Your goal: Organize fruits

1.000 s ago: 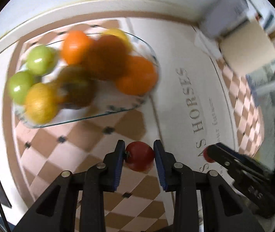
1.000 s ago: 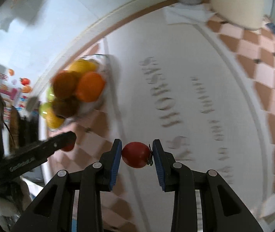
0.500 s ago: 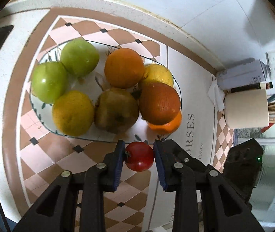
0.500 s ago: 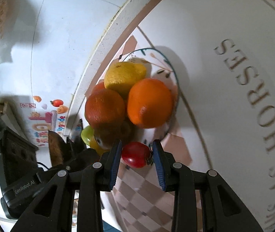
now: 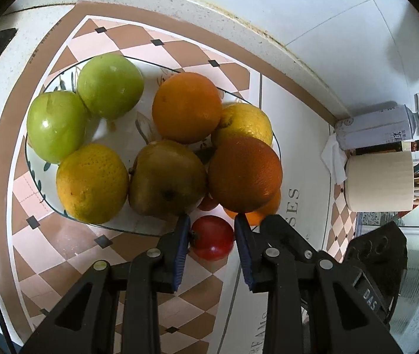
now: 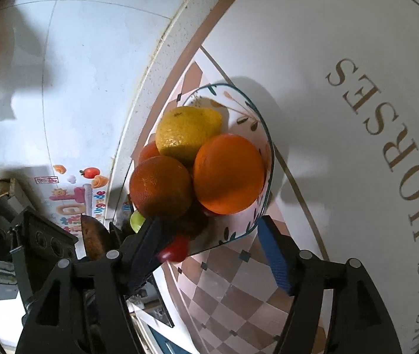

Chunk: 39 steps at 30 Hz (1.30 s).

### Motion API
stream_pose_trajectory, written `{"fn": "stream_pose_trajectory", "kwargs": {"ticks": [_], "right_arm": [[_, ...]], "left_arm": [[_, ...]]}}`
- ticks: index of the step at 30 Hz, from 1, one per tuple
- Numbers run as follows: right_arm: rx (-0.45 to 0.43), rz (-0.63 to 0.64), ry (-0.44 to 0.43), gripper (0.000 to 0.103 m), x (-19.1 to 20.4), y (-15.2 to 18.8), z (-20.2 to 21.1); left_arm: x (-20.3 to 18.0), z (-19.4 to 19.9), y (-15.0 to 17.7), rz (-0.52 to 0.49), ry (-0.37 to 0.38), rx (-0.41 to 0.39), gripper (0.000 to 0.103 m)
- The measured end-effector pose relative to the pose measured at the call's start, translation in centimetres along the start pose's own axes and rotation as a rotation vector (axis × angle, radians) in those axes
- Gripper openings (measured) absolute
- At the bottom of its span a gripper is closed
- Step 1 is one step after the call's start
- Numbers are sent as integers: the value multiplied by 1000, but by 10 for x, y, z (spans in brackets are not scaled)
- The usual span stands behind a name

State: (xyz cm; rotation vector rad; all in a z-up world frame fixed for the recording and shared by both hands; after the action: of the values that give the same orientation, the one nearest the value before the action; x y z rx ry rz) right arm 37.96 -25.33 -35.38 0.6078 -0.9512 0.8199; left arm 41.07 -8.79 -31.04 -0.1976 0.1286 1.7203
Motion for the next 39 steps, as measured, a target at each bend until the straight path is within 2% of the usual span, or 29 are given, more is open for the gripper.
{"fn": "stream_pose_trajectory", "kwargs": {"ticks": [5,7,9,12,15,17,18,19,20,25,31,39], "right_arm": [[-14,29,32,72,2,2,16],[-19,54,60,76,3,3,24],[-30,120,138,86,10,3,32],[-30,298,337,91,30,6,41],[-27,459,490,95,49,13,44],[-25,553,556,95,62,20,46],[-25,589,584,95,68,25,47],[-24,606,592,95,71,27,47],[-22,617,592,95,74,30,48],[-31,657,600,96,90,48,57],[-91,689,599,99,114,78,84],[-182,749,588,100,155,142,133]], "left_arm": [[1,3,1,-1,-35,-3,30],[3,7,2,-6,-58,-12,31],[6,14,4,-16,-99,-33,31],[10,25,8,-49,-161,-78,34],[17,37,16,-92,-255,-136,49],[23,44,22,-121,-337,-173,69],[25,47,25,-130,-359,-183,75],[28,49,28,-134,-373,-190,84],[30,52,30,-134,-384,-194,88],[41,69,41,-125,-418,-234,88],[45,108,63,-132,-408,-312,89],[51,167,111,-185,-399,-425,89]]}}
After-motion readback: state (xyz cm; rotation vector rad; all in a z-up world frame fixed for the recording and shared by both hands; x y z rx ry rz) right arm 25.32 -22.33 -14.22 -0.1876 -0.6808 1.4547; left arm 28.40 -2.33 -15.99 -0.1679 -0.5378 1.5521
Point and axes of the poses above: each gripper's, at about its wrist camera, not at the fingertips, and z roughly against the way its jaws point, x to its left, y to its underside, the point moved 4 cm from there along -z, roughly the way its jaws point, and after that the axes turned 14 degrees about -y, right-handed, at the moved point
